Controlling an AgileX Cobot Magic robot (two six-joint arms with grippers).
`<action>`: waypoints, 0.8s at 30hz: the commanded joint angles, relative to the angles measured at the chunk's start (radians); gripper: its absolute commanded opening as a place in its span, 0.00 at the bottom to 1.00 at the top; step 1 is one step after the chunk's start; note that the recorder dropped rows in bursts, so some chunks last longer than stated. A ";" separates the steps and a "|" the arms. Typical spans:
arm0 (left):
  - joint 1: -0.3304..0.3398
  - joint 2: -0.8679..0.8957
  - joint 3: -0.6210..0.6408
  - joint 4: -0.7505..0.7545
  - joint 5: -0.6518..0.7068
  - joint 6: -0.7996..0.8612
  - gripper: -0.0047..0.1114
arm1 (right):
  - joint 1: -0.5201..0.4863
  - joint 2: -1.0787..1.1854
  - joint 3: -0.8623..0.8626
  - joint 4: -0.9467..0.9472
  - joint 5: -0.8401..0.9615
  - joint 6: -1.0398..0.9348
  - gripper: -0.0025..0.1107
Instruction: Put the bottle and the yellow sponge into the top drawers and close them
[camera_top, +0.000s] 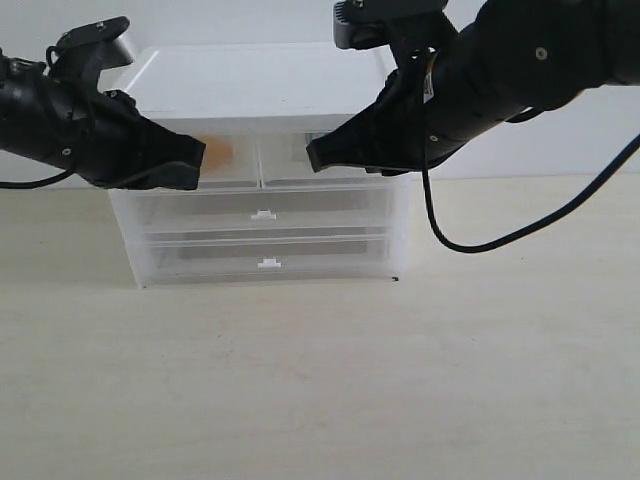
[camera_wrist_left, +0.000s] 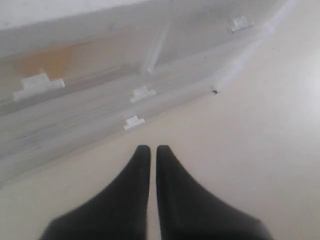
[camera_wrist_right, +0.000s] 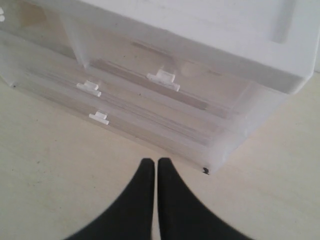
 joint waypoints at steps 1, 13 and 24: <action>-0.003 -0.106 0.118 -0.001 -0.060 -0.002 0.07 | 0.000 -0.013 0.024 0.002 -0.004 -0.004 0.02; -0.085 -0.555 0.531 -0.552 -0.186 0.460 0.07 | 0.012 -0.222 0.302 0.062 -0.302 0.032 0.02; -0.108 -0.888 0.805 -0.729 -0.172 0.593 0.07 | 0.012 -0.598 0.711 0.062 -0.648 0.117 0.02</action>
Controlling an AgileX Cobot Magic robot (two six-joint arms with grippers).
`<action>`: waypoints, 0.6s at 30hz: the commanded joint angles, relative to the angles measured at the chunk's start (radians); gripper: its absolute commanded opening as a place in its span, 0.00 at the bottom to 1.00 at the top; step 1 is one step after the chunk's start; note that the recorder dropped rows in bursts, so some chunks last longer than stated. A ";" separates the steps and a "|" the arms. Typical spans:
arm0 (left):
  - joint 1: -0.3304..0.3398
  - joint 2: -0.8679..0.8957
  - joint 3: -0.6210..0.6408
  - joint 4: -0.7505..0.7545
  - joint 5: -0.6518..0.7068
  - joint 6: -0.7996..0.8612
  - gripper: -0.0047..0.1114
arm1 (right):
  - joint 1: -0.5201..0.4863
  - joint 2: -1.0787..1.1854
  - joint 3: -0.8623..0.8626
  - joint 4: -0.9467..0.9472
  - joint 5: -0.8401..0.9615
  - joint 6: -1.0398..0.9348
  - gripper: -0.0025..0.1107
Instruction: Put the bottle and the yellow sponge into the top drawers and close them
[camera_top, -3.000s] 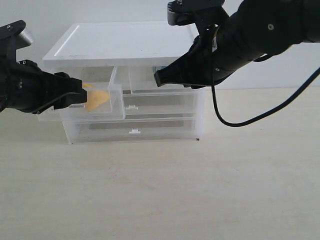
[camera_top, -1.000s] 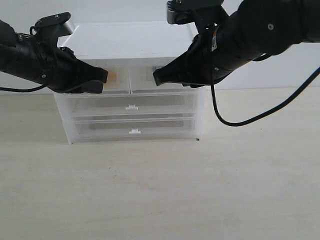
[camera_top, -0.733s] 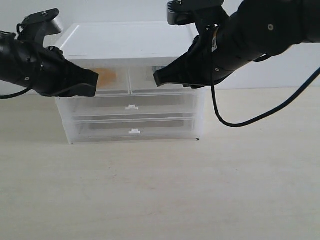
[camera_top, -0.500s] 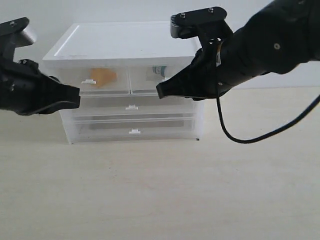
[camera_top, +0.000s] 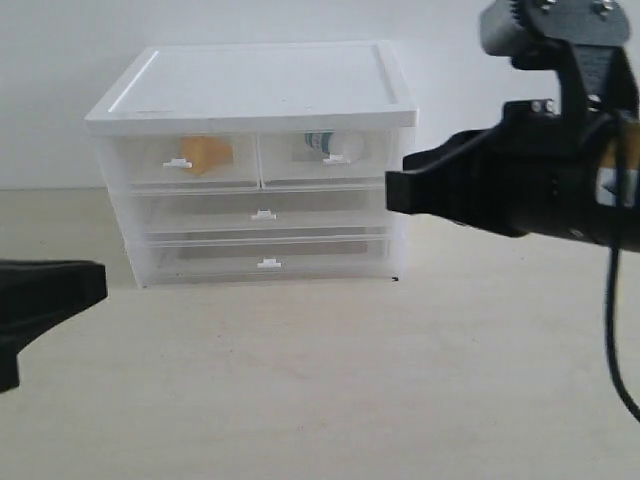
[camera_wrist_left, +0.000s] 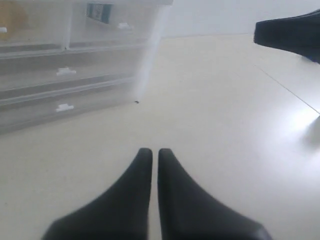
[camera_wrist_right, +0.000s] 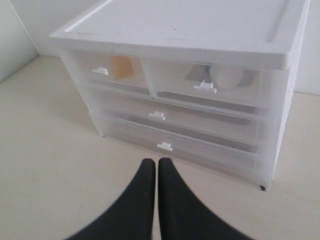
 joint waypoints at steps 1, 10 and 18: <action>-0.007 -0.096 0.076 -0.042 0.013 0.008 0.07 | 0.001 -0.146 0.142 -0.001 -0.117 0.016 0.02; -0.007 -0.166 0.187 -0.106 -0.003 0.039 0.07 | 0.001 -0.383 0.389 0.020 -0.294 0.030 0.02; -0.007 -0.168 0.194 -0.123 0.076 0.039 0.07 | 0.001 -0.473 0.475 0.043 -0.341 0.044 0.02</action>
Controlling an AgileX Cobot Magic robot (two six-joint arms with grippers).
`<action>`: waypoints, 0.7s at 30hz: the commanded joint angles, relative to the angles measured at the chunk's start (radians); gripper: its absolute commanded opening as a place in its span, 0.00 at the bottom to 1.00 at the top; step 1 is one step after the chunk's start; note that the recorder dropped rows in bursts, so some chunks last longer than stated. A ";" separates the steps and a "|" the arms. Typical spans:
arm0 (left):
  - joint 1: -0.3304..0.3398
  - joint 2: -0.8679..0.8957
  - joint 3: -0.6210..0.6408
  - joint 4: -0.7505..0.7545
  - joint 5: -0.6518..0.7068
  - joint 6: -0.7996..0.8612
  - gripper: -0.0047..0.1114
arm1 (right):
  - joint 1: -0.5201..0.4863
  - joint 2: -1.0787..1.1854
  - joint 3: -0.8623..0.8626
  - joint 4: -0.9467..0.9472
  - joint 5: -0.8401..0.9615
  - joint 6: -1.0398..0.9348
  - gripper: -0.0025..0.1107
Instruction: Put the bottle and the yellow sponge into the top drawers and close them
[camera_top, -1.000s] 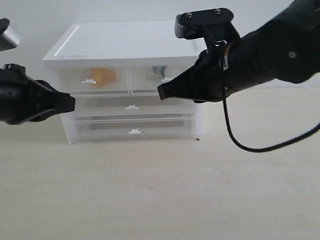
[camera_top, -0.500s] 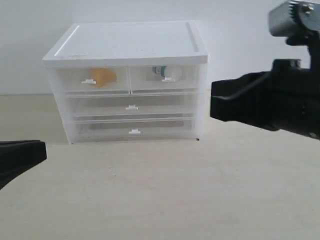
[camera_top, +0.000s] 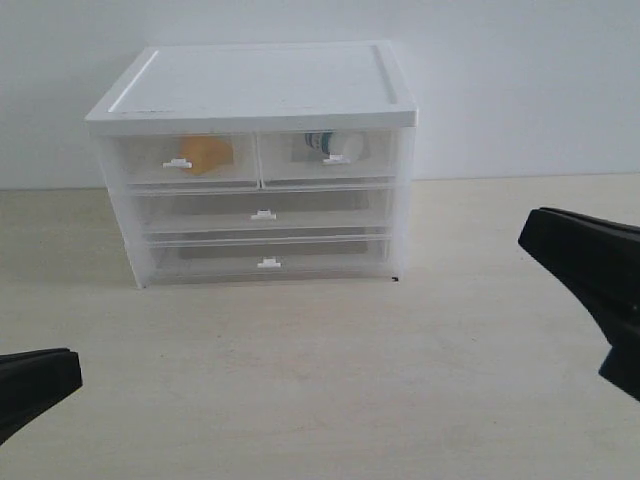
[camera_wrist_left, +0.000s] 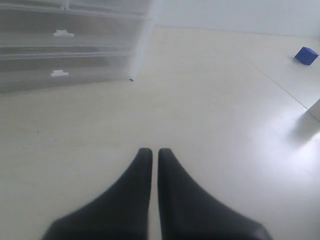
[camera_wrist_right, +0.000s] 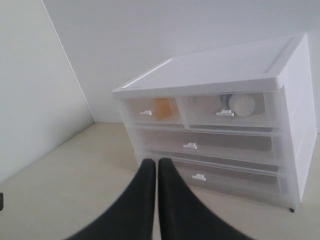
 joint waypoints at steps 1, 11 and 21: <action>-0.007 -0.008 0.006 -0.019 0.082 0.003 0.07 | 0.001 -0.016 0.016 0.000 0.003 0.018 0.02; -0.004 -0.008 0.004 -0.019 -0.016 0.055 0.07 | 0.001 -0.016 0.016 0.000 0.003 0.016 0.02; 0.163 -0.532 0.006 0.029 -0.204 0.107 0.07 | 0.001 -0.016 0.016 0.000 0.003 0.016 0.02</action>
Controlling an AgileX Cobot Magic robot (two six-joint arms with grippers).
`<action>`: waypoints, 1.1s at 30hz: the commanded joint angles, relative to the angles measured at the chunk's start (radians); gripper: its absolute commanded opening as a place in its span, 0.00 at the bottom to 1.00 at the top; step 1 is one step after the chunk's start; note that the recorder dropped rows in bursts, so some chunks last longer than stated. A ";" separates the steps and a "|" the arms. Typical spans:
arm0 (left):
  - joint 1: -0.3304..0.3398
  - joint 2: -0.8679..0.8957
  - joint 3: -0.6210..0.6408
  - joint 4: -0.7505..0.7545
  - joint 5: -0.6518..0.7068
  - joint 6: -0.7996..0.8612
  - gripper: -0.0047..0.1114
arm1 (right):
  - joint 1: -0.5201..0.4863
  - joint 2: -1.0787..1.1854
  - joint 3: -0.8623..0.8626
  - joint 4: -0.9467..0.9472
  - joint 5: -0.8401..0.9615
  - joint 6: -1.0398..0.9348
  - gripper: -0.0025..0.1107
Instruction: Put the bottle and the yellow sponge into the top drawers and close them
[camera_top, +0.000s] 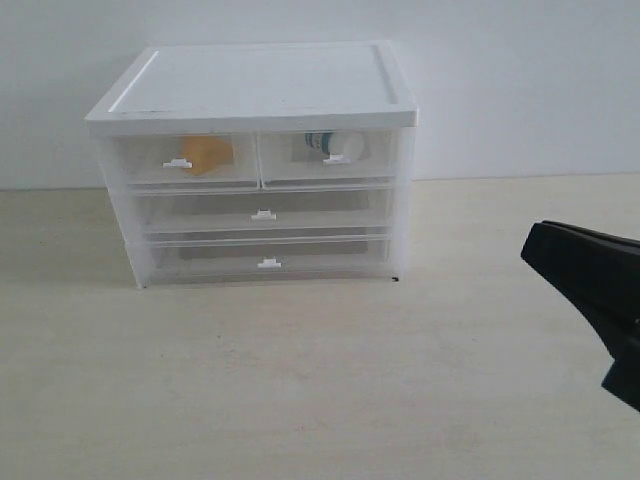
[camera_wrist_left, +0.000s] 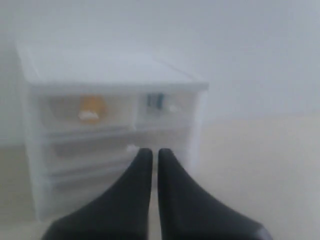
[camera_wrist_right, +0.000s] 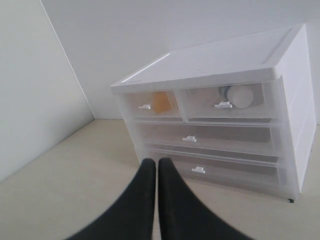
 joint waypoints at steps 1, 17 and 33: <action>0.078 -0.286 0.004 0.007 -0.104 0.015 0.07 | 0.001 -0.010 0.002 0.000 -0.001 -0.002 0.02; 0.210 -0.286 -0.002 0.011 -0.150 0.015 0.07 | 0.001 -0.009 0.000 0.000 0.002 -0.002 0.02; 0.213 -0.286 0.224 1.304 -0.197 -1.298 0.07 | 0.001 -0.009 0.000 0.000 -0.001 -0.002 0.02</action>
